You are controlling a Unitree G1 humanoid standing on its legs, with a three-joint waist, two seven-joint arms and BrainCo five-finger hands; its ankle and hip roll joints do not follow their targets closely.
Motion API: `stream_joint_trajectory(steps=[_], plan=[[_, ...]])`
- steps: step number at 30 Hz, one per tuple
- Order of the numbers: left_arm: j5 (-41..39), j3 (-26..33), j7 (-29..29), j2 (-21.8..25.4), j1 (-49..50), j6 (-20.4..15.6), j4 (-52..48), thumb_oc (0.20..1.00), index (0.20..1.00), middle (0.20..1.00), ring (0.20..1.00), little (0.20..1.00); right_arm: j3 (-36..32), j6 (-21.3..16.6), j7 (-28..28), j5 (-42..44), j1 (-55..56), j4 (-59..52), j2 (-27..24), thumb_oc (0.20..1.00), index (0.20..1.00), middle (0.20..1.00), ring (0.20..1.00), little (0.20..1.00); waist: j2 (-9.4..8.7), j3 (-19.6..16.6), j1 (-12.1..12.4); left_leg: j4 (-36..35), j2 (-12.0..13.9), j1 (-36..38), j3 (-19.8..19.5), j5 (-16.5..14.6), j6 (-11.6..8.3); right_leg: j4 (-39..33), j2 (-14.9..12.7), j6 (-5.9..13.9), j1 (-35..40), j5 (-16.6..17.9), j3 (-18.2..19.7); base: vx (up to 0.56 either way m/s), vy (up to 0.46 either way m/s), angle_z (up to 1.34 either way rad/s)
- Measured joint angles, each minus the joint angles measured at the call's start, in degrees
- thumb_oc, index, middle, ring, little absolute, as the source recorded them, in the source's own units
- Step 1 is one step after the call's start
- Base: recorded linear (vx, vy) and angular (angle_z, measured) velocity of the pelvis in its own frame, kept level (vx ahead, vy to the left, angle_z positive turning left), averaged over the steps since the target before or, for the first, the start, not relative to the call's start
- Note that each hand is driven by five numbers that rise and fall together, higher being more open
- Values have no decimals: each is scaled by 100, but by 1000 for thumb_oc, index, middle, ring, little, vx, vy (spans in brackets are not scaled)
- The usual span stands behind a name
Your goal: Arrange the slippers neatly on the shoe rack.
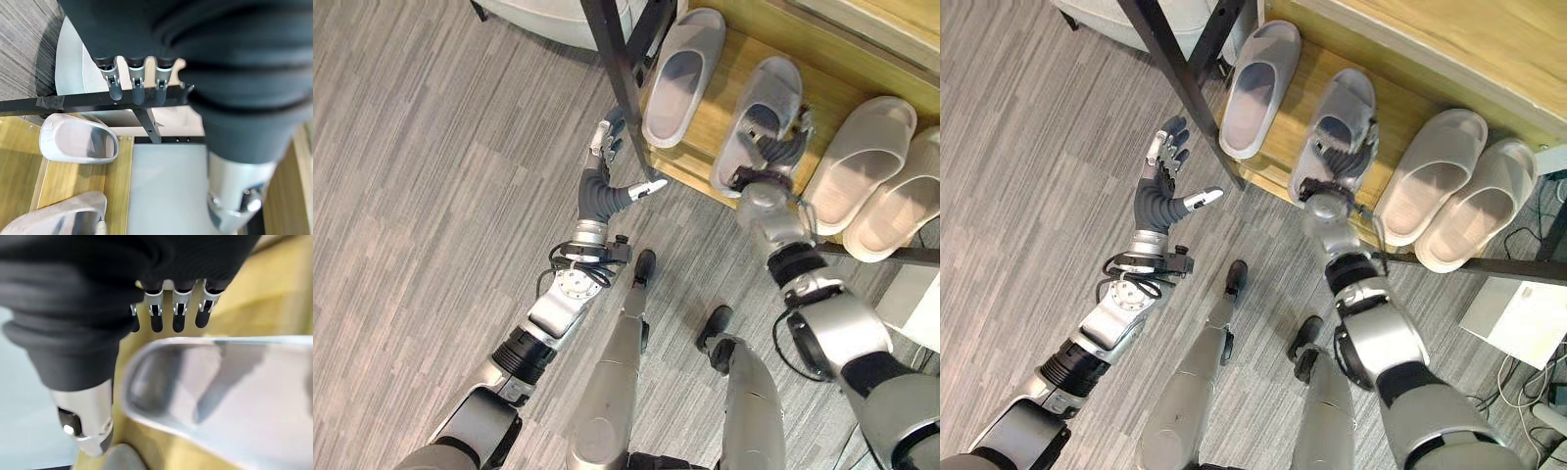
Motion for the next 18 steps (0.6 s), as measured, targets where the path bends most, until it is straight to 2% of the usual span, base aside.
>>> stream_joint_trajectory(steps=[4, 5, 7, 11, 13, 16, 18], plan=[[-336, 56, -222, -150, 317, 162, 640, 1000, 1000, 1000, 1000, 1000, 20, -156, 372, 392, 202, -5, 74, 1000, 1000, 1000, 1000, 1000, 0, -1, -93, 1, 54, 2, 115, 11, 2, -5, 70, -18, -76, 54, 131, 29, 0, -16], [-539, 50, -351, -141, 323, 287, 941, 1000, 1000, 1000, 1000, 1000, 18, -235, 441, 568, 103, 125, 93, 1000, 1000, 1000, 1000, 1000, -1, -2, -138, 0, 62, 1, 113, -98, -7, 11, 72, -27, -78, 15, 132, 9, 4, -4], [-673, 79, -449, -134, 295, 335, 990, 1000, 1000, 1000, 1000, 1000, 25, -268, 533, 844, -61, 140, 147, 1000, 1000, 1000, 1000, 1000, 1, -3, -121, -2, 52, 0, 115, 45, -23, 31, 98, -51, -77, 55, 116, 0, 0, 0], [-676, 155, -455, -131, 141, 372, 1091, 1000, 1000, 1000, 1000, 1000, 225, -209, 896, 1022, -387, 165, 101, 1000, 1000, 1000, 1000, 1000, -1, -6, -46, -1, 71, 18, 91, -20, -41, 35, 94, -37, -30, 11, 82, 50, -31, 5], [-676, 137, -496, -123, 148, 371, 1048, 1000, 1000, 1000, 1000, 1000, 214, -178, 974, 1019, -647, 485, -63, 1000, 1000, 1000, 1000, 1000, 0, -6, 13, -3, 57, 15, 46, -11, -44, 33, 82, -27, -8, 1, 37, 20, -26, 9], [-677, 69, -605, 30, 283, 353, 704, 1000, 1000, 1000, 1000, 1000, 180, -106, 1014, 1028, -1080, 755, -770, 1000, 1000, 1000, 1000, 1000, 0, -6, 210, -91, 41, -33, -50, 11, -76, 21, 60, -19, -44, -33, -46, 20, -11, 15], [-678, 32, -635, 83, 351, 353, 676, 1000, 1000, 1000, 1000, 1000, 208, -106, 1040, 1065, -1117, 755, -883, 1000, 1000, 1000, 1000, 1000, 0, -6, 243, -102, 26, -54, -51, 18, -76, 24, 44, -17, -68, -40, -48, 12, -2, 3]])
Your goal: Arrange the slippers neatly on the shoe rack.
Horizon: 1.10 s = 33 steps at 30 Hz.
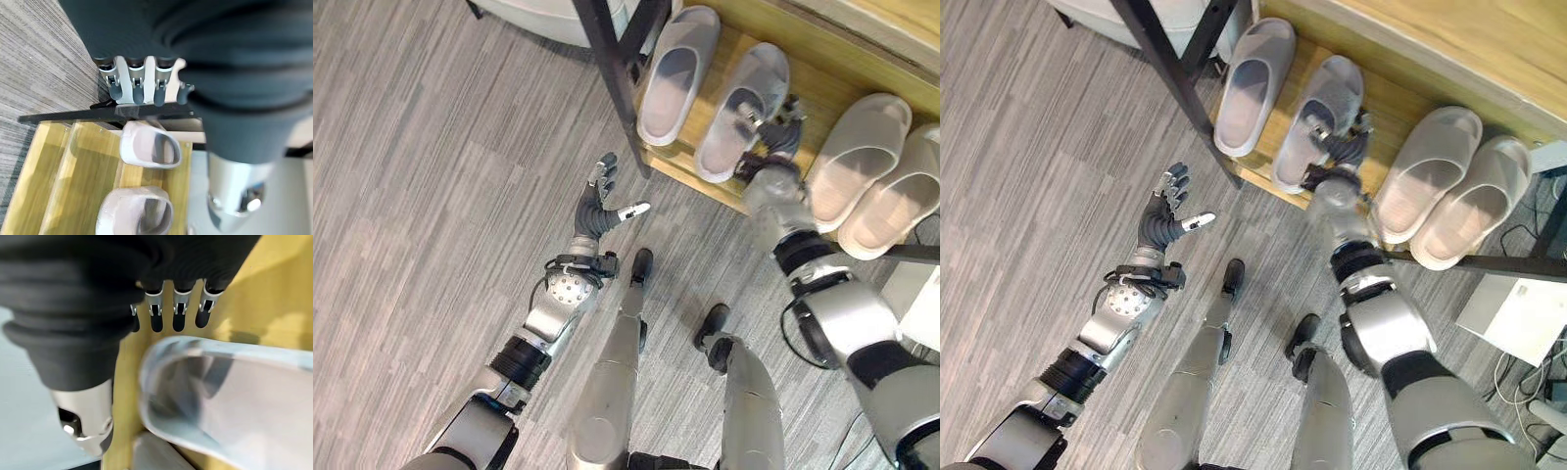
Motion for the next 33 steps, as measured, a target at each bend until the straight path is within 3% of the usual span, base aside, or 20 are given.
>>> stream_joint_trajectory(steps=[8, 13, 23, 33], plan=[[0, -133, -111, 3, 3, -4, -27, 1000, 1000, 1000, 1000, 1000, 0, 23, 129, 174, 30, 243, 0, 1000, 1000, 1000, 1000, 1000, 0, 0, -4, -4, -22, -39, -29, 9, 9, -28, -20, -6, 30, -49, -102, 16, -2, 5], [1, -147, -106, -16, -94, -4, -28, 1000, 1000, 1000, 1000, 1000, -33, -131, 132, 293, 4, 446, 291, 1000, 1000, 1000, 1000, 1000, 0, 0, -24, 2, -20, -27, -56, 9, 8, -23, -18, -12, 60, -58, -125, 2, 2, 1], [1, -138, -122, -17, -43, -4, -52, 1000, 1000, 1000, 1000, 1000, -270, -441, 331, 1683, 14, -56, 607, 1000, 1000, 1000, 1000, 1000, 16, -4, 52, -96, -54, -12, -160, 6, -72, 72, -52, -21, 50, -137, -211, 19, -4, 5], [1, -135, -198, -23, -94, -13, -52, 1000, 1000, 1000, 1000, 1000, -492, -682, 317, 1707, 86, -260, 417, 1000, 1000, 1000, 1000, 1000, 51, 4, 154, -91, -76, -32, -223, 35, -50, 62, -66, -32, 79, -216, -283, 8, 2, 4]])
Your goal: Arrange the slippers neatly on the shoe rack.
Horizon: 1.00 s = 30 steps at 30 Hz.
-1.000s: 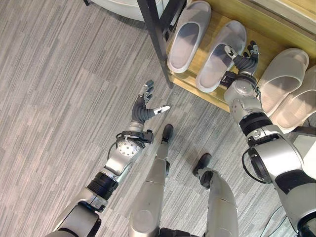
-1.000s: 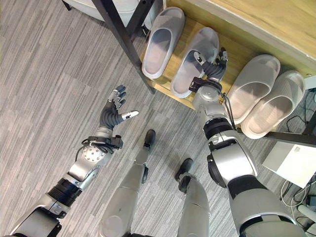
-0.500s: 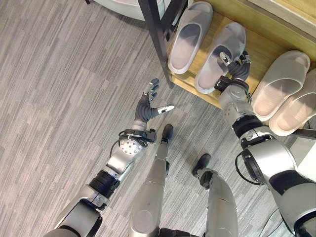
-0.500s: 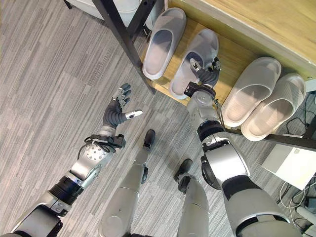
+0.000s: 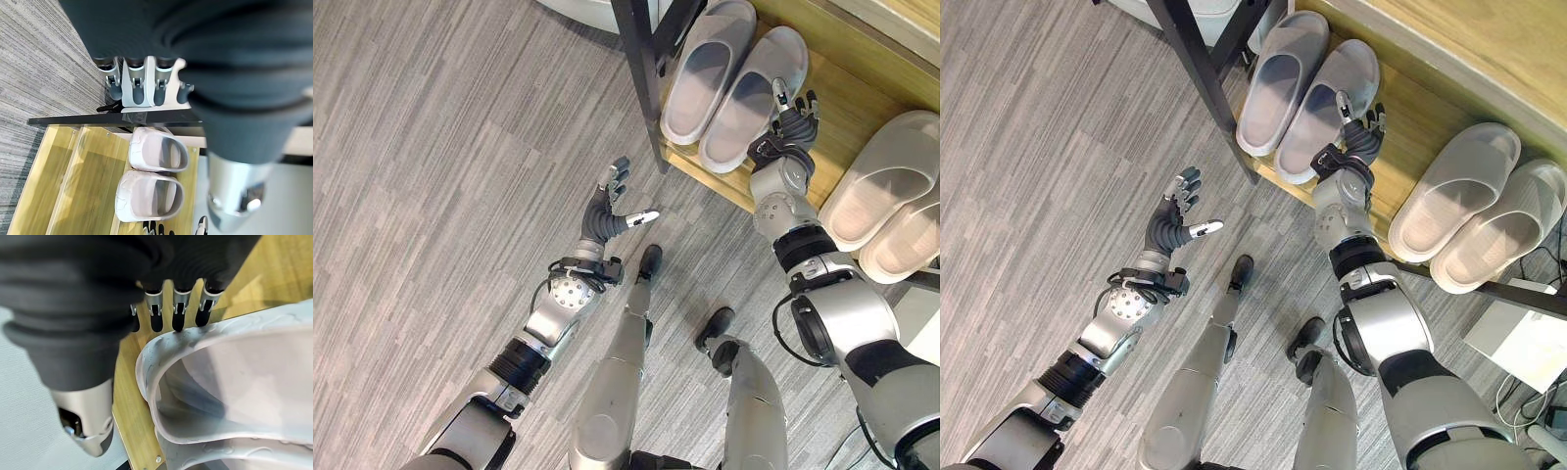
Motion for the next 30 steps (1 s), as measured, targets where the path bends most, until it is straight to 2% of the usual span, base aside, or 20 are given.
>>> stream_joint_trajectory(steps=[7, 11, 13, 14, 17, 20, 21, 22, 27, 30], plan=[[2, 49, -12, -29, 14, -12, 4, 1000, 1000, 1000, 1000, 1000, 94, 39, 54, -503, 852, -662, 155, 1000, 1000, 1000, 1000, 1000, 47, -2, -54, -2, 8, 314, 34, -12, -4, -87, 4, 2, 319, 0, 24, -33, 17, -1], [2, 136, -83, -40, 263, -4, 5, 1000, 1000, 1000, 1000, 1000, 580, 182, 276, -1089, 1966, -1807, 368, 1000, 1000, 1000, 1000, 1000, 50, -13, -209, -21, 81, 642, 141, -33, -11, -164, 37, -13, 582, 60, 125, -19, 35, -16], [4, 428, -185, -96, 581, 40, -26, 1000, 1000, 1000, 1000, 1000, 805, 374, 422, -1684, 2808, -2855, 320, 1000, 1000, 1000, 1000, 1000, 50, -14, -261, -150, 133, 920, 290, -58, 25, -337, 111, 11, 795, 156, 261, 60, 3, -38], [4, 620, -207, -82, 866, 100, -14, 1000, 1000, 1000, 1000, 1000, 991, 483, 583, -2101, 3364, -3273, 268, 1000, 1000, 1000, 1000, 1000, 47, -24, -367, -226, 160, 1207, 390, -65, 41, -526, 137, 49, 1075, 238, 326, 88, -2, -44], [7, 728, -299, -111, 1470, 114, 4, 1000, 1000, 1000, 1000, 1000, 949, 587, 779, -2647, 4363, -3611, 248, 1000, 1000, 1000, 1000, 1000, 30, -592, -666, -461, 214, 1439, 438, -139, 73, -950, 244, 114, 1340, 384, 369, 94, -1, -20], [8, 783, -384, -250, 2072, 205, 29, 1000, 1000, 1000, 1000, 1000, 925, 699, 1071, -2946, 5130, -3812, 148, 1000, 1000, 1000, 1000, 1000, 14, -897, -814, -661, 274, 1958, 610, -121, 105, -1517, 362, 177, 1930, 580, 476, 98, -1, -32], [13, 781, -481, -279, 2355, 236, 211, 1000, 1000, 1000, 1000, 1000, 929, 726, 1292, -3041, 5478, -3807, 111, 1000, 1000, 1000, 1000, 1000, 21, -1245, -888, -823, 303, 2163, 715, -129, 114, -1847, 419, 202, 2152, 688, 500, 98, 2, -25], [23, 794, -529, -276, 2453, 268, 324, 1000, 1000, 1000, 1000, 1000, 924, 767, 1426, -3083, 5627, -3820, 53, 1000, 1000, 1000, 1000, 1000, 24, -1369, -971, -891, 310, 2284, 733, -134, 122, -2028, 446, 224, 2318, 760, 504, 90, 2, -20], [285, 1125, -808, -117, 2993, 407, 343, 1000, 1000, 1000, 1000, 1000, 856, 954, 2080, -3271, 6403, -3911, -382, 1000, 1000, 1000, 1000, 1000, 27, -1738, -1132, -921, 313, 2779, 1024, -331, 151, -2935, 530, 321, 3041, 1098, 678, 56, -10, -24], [692, 1109, -1141, 133, 3045, 499, 330, 1000, 1000, 1000, 1000, 1000, 527, 1083, 2452, -3421, 7076, -3968, -473, 1000, 1000, 1000, 1000, 1000, 34, -1922, -1219, -927, 287, 2955, 1138, -390, 127, -3392, 547, 325, 3383, 1330, 778, 40, -20, -17]])
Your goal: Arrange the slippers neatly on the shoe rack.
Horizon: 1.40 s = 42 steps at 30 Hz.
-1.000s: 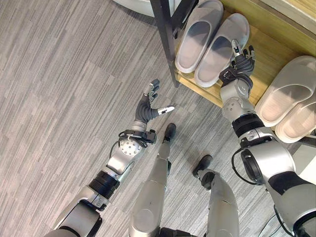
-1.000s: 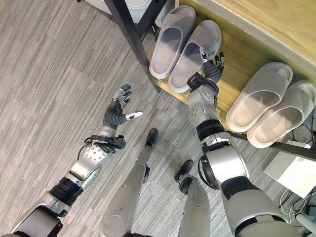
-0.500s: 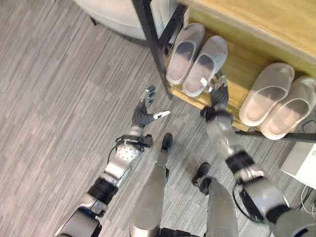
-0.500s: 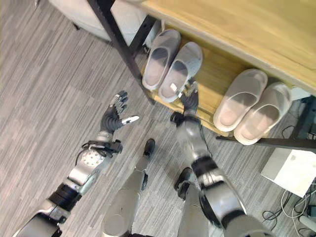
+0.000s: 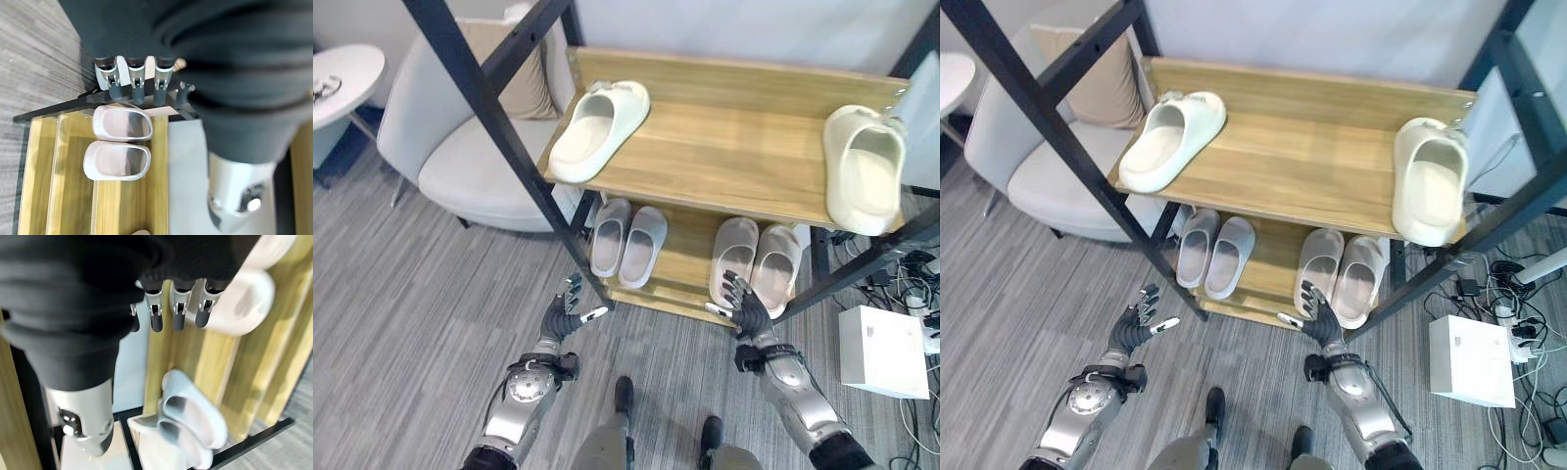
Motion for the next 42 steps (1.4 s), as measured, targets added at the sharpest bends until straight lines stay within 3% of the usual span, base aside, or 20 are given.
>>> stream_joint_trajectory(steps=[4, 6, 7, 9, 10, 11, 12, 15, 16, 17, 22, 25, 26, 29, 30, 32, 34, 37, 40, 42], plan=[[766, -515, -636, 528, -214, 126, -5, 1000, 1000, 1000, 1000, 1000, -31, 196, 335, -67, 306, 364, -67, 1000, 1000, 1000, 1000, 1000, 22, -190, -325, -4, 21, 204, 190, -59, -3, -365, 18, 58, 248, 164, 174, 40, -17, -25], [1192, -1181, -1074, 980, -494, 159, -134, 1000, 1000, 1000, 1000, 1000, -28, 264, 483, -132, 272, 723, -63, 1000, 1000, 1000, 1000, 1000, 70, -322, -393, -42, 33, 256, 229, -111, -30, -365, 24, 67, 257, 169, 264, 26, -13, -26], [1373, -1512, -1336, 1198, -631, 160, -371, 1000, 1000, 1000, 1000, 1000, -28, 319, 559, -200, 269, 887, -76, 1000, 1000, 1000, 1000, 1000, 92, -356, -435, -42, 42, 312, 306, -166, -60, -366, 21, 74, 271, 178, 336, 26, -9, -29], [1571, -1788, -1764, 1123, -798, 34, -807, 1000, 1000, 1000, 1000, 1000, 28, 359, 659, -282, 333, 997, -109, 1000, 1000, 1000, 1000, 1000, 152, -409, -579, -42, 60, 334, 365, -178, -64, -367, 24, 76, 257, 211, 376, 42, -23, -21], [1547, -1977, -1934, 1292, -1001, 192, -1057, 1000, 1000, 1000, 1000, 1000, 176, 322, 710, -281, 349, 1226, -84, 1000, 1000, 1000, 1000, 1000, 135, -436, -633, -4, 88, 352, 432, -188, -72, -368, 35, 68, 247, 206, 464, 41, -37, -26], [1368, -2558, -2132, 1886, -1435, 204, -2052, 1000, 1000, 1000, 1000, 1000, 207, 372, 757, -281, 211, 1627, 18, 1000, 1000, 1000, 1000, 1000, 128, -461, -599, -43, 96, 379, 518, -198, -67, -365, 37, 92, 226, 229, 527, 22, -37, -30], [791, -2608, -2385, 1794, -1689, 69, -2722, 1000, 1000, 1000, 1000, 1000, 210, 393, 795, -283, 343, 1645, 40, 1000, 1000, 1000, 1000, 1000, 214, -512, -694, -39, 55, 385, 539, -191, -34, -365, -5, 104, 220, 230, 546, 26, -48, -26], [-414, -1851, -2421, 337, -1690, 49, -2925, 1000, 1000, 1000, 1000, 1000, 207, 436, 785, -401, 609, 1523, 84, 1000, 1000, 1000, 1000, 1000, 236, -531, -756, -8, 55, 402, 565, -186, -27, -355, -2, 123, 219, 214, 561, 7, -73, -6], [-739, -1060, -2114, -468, -1692, 27, -2843, 1000, 1000, 1000, 1000, 1000, 192, 435, 703, -508, 552, 1532, 145, 1000, 1000, 1000, 1000, 1000, 202, -513, -754, -3, 97, 400, 549, -181, -28, -348, 55, 110, 223, 219, 558, -1, -44, 1], [-984, -557, -1754, -765, -1862, -168, -2738, 1000, 1000, 1000, 1000, 1000, 209, 420, 672, -518, 456, 1527, 174, 1000, 1000, 1000, 1000, 1000, 150, -478, -743, -4, 134, 393, 528, -166, -42, -356, 78, 95, 223, 225, 543, 10, -45, 6], [-1044, -173, -1050, -218, -2239, -428, -2985, 1000, 1000, 1000, 1000, 1000, 230, 398, 515, -616, 190, 1619, 239, 1000, 1000, 1000, 1000, 1000, 100, -435, -688, -4, 102, 440, 500, -176, -36, -369, 55, 71, 312, 203, 495, 58, -39, 7], [941, 247, 685, 704, -3800, -531, -1020, 1000, 1000, 1000, 1000, 1000, 421, 245, 328, -617, -237, 1644, 149, 1000, 1000, 1000, 1000, 1000, 221, -314, -634, -4, 108, 394, 464, -173, -41, -371, 69, 80, 275, 201, 463, 9, -7, 3], [1821, 240, 1152, 1064, -3982, -527, -958, 1000, 1000, 1000, 1000, 1000, 430, 165, 266, -618, -368, 1636, 21, 1000, 1000, 1000, 1000, 1000, 314, -212, -630, -33, 96, 282, 454, -169, -42, -371, 59, 84, 165, 219, 461, 0, 0, 0], [4161, -320, 2087, 2614, -4700, 58, 270, 1000, 1000, 1000, 1000, 1000, 446, 23, 65, -612, -345, 1580, -279, 1000, 1000, 1000, 1000, 1000, 449, 240, -691, -2, 111, -2, 486, -94, -4, -371, 61, 1, -129, 339, 465, -14, 40, -4], [4613, -611, 2229, 3086, -5105, 388, 870, 1000, 1000, 1000, 1000, 1000, 440, -49, 48, -604, -319, 1581, -301, 1000, 1000, 1000, 1000, 1000, 464, 348, -709, -1, 102, -80, 497, -91, -7, -367, 64, -2, -181, 348, 475, 16, 37, -3], [5255, -855, 2280, 3265, -5470, 762, 1052, 1000, 1000, 1000, 1000, 1000, 620, -69, 75, -598, -286, 1578, -288, 1000, 1000, 1000, 1000, 1000, 397, 396, -698, -2, 93, -111, 499, -93, -9, -339, 59, 2, -210, 344, 474, 36, 24, -1], [5612, -873, 2281, 3262, -5445, 846, 1005, 1000, 1000, 1000, 1000, 1000, 625, -148, 82, -597, -399, 1577, -259, 1000, 1000, 1000, 1000, 1000, 382, 405, -703, -2, 104, -109, 511, -96, -12, -339, 68, 5, -216, 342, 489, 34, 6, -4], [5616, -361, 2355, 3186, -4874, 916, 585, 1000, 1000, 1000, 1000, 1000, 587, -148, 85, -598, -424, 1600, -217, 1000, 1000, 1000, 1000, 1000, 351, 398, -702, -3, 107, -95, 511, -98, -13, -339, 72, 3, -204, 344, 496, 40, -11, -1], [5614, -167, 2375, 3184, -4616, 1074, 542, 1000, 1000, 1000, 1000, 1000, 596, -146, 85, -599, -454, 1599, -37, 1000, 1000, 1000, 1000, 1000, 159, 319, -664, -2, 103, -91, 502, -96, -11, -339, 71, 0, -195, 346, 490, 0, 0, 0], [5616, 9, 2417, 3183, -4284, 1095, 550, 1000, 1000, 1000, 1000, 1000, 639, -147, 100, -601, -496, 1598, 60, 1000, 1000, 1000, 1000, 1000, 150, 313, -663, -2, 103, -76, 497, -95, -11, -339, 71, -1, -177, 347, 486, 40, -11, 2]])
